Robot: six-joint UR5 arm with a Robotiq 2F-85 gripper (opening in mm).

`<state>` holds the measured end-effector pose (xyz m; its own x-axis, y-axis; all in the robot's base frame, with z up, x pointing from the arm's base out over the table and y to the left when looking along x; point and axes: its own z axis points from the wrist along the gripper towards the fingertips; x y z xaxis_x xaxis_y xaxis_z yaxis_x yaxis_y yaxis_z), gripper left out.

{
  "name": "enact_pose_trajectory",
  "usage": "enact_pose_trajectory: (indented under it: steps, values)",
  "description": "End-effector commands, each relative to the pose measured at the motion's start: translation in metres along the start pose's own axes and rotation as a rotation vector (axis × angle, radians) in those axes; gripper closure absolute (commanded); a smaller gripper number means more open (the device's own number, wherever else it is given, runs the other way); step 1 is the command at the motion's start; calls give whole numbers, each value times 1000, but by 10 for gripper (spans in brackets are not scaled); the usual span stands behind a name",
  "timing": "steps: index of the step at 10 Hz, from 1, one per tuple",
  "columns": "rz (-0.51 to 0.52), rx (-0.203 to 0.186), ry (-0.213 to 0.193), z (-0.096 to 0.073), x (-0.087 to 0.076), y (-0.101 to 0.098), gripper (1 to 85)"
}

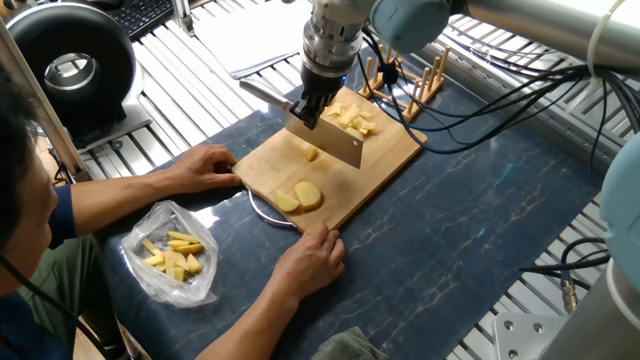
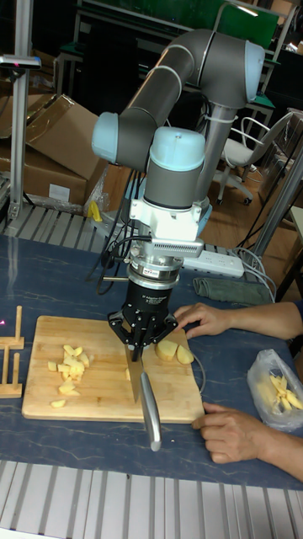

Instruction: Chop the potatoes

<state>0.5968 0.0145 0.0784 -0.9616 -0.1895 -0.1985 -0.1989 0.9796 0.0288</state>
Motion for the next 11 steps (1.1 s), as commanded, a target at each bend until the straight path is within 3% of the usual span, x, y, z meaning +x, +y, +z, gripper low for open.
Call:
enact_pose_trajectory:
  steps: [1,8,9,11]
  values:
    - [6,-11,-8,2,0,0,847]
    - [-2,-7,-62,21,-2,-2,847]
    - [-10,-11,-54,16,2,-3,847]
    - [-28,-28,10,-20,12,-4,847]
